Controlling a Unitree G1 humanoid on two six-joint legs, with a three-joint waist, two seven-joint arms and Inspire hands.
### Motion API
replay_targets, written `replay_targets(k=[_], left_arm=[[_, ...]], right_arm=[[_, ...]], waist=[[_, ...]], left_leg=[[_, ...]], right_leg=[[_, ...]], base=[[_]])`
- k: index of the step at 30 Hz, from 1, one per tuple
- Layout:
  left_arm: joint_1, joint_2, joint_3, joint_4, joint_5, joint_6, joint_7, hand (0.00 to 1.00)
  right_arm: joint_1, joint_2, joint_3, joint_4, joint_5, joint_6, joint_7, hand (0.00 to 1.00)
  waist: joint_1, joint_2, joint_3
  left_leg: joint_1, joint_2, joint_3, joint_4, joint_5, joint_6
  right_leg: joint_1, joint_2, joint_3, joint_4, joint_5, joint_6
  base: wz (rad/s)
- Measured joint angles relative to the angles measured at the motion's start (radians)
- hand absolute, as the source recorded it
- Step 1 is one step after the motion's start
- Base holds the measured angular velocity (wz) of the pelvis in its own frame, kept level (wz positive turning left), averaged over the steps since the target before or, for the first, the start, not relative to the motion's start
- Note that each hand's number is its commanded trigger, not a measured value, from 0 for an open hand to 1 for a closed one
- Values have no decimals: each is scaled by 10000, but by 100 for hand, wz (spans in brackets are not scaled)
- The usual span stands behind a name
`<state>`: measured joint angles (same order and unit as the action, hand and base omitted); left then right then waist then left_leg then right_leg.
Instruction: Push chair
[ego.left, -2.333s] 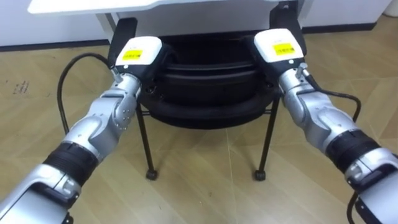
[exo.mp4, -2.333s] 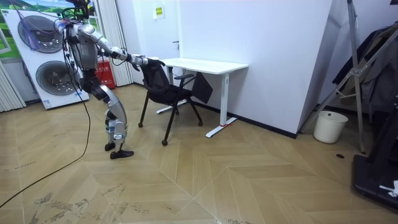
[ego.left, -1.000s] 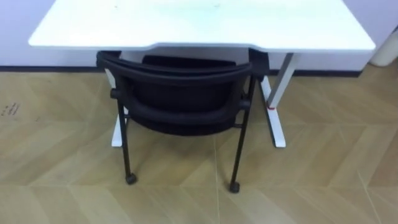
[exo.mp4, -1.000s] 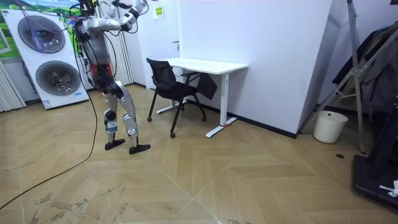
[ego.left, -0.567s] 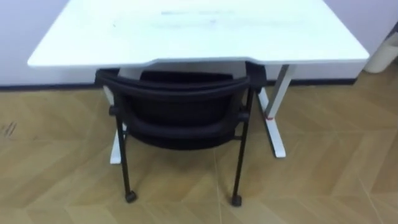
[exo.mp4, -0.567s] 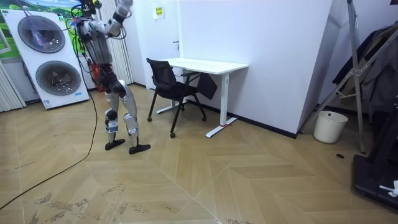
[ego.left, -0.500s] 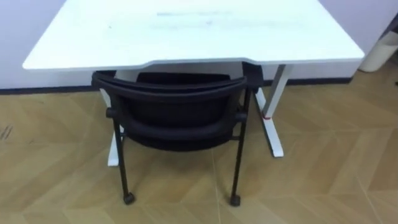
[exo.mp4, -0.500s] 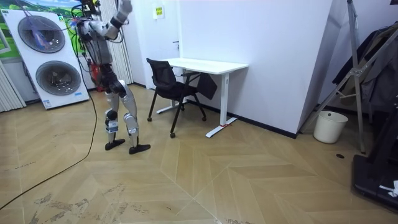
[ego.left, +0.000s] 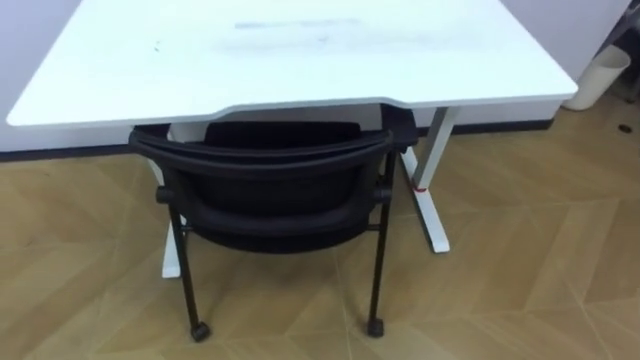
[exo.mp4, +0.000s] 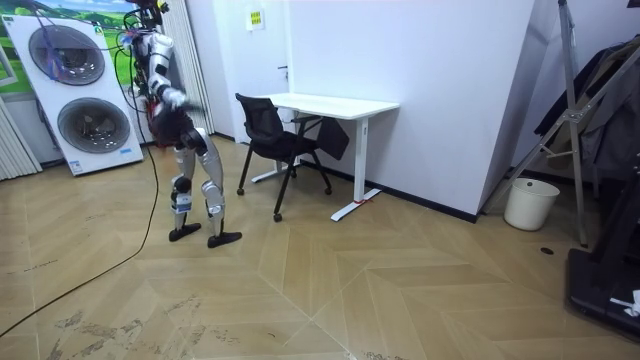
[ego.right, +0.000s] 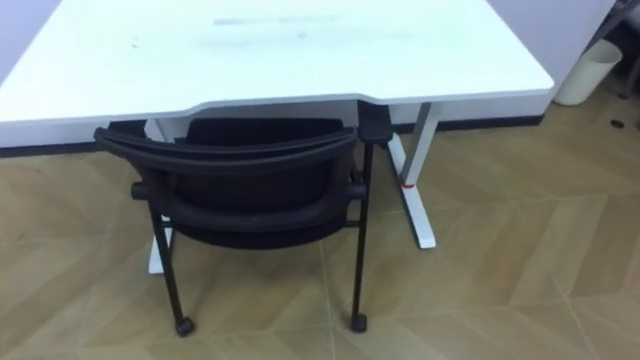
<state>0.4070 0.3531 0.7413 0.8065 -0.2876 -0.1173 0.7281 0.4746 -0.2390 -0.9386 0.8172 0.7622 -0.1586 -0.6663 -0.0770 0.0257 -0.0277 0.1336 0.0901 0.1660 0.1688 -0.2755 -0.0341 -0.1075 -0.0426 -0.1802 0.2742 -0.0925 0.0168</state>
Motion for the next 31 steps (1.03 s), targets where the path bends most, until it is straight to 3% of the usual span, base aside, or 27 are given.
replay_targets(k=[2,4,6,9,11,15,17,18,21,23,31], left_arm=[[70,-713,-99,1107,-264,-1,-768,0],[240,-987,-528,1874,-272,2,-1488,0],[413,-1297,-1349,2560,-195,46,-2482,0],[370,-1488,-2930,3158,-121,203,-3516,0],[33,-1619,-4308,3444,257,580,-4494,0],[-757,-1863,-5440,3610,459,887,-5685,0],[-1312,-1937,-5867,3538,518,967,-6226,0],[-1570,-1965,-6084,3494,521,971,-6423,0],[-1837,-2046,-6491,3438,520,969,-6730,0],[-2056,-2087,-6714,3022,523,943,-7064,0],[-2444,-2234,-7559,3077,573,815,-7862,0]], right_arm=[[-11,511,655,1328,-98,80,890,0],[-30,515,1312,2368,-365,91,1724,0],[-197,521,2540,3512,-1524,241,2837,0],[-529,531,4156,4041,-2546,621,3801,0],[-1258,613,5487,4283,-3372,1011,4448,0],[-2226,720,6830,4171,-3304,1184,5259,0],[-2605,767,7420,3897,-2941,1177,5722,0],[-2625,784,7755,3584,-2945,1168,5967,0],[-2806,866,8040,3352,-3018,1151,6448,0],[-2972,980,8100,3360,-3229,1157,6900,0],[-2957,1020,8410,3418,-3266,1162,7682,0]], waist=[[-74,-8,-5],[-49,-25,1],[-39,-44,9],[-6,31,33],[18,63,63],[97,99,129],[236,101,300],[279,119,335],[229,157,370],[220,115,349],[233,56,351]], left_leg=[[43,-6,-32,183,-177,29],[83,-28,-10,189,-199,43],[92,-31,7,171,-212,56],[205,11,-5,161,-221,69],[323,21,-4,63,-220,76],[343,36,-23,62,-218,76],[341,50,-23,30,-216,73],[323,66,-24,-9,-214,69],[264,74,-49,-40,-214,69],[152,49,-46,1,-210,75],[202,61,-44,104,-201,75]], right_leg=[[14,-59,-18,262,-208,44],[15,-87,5,325,-258,76],[26,-92,10,288,-254,86],[275,-45,-40,48,-165,106],[413,9,-81,-100,-73,104],[481,42,-108,-191,-26,104],[481,68,-115,-243,-20,99],[481,94,-119,-324,-4,101],[460,99,-157,-387,-28,139],[335,93,-115,-376,-70,196],[332,126,-115,-386,-95,234]], base=[[2],[0],[0],[3],[0],[0],[0],[0],[0],[-4],[-7]])
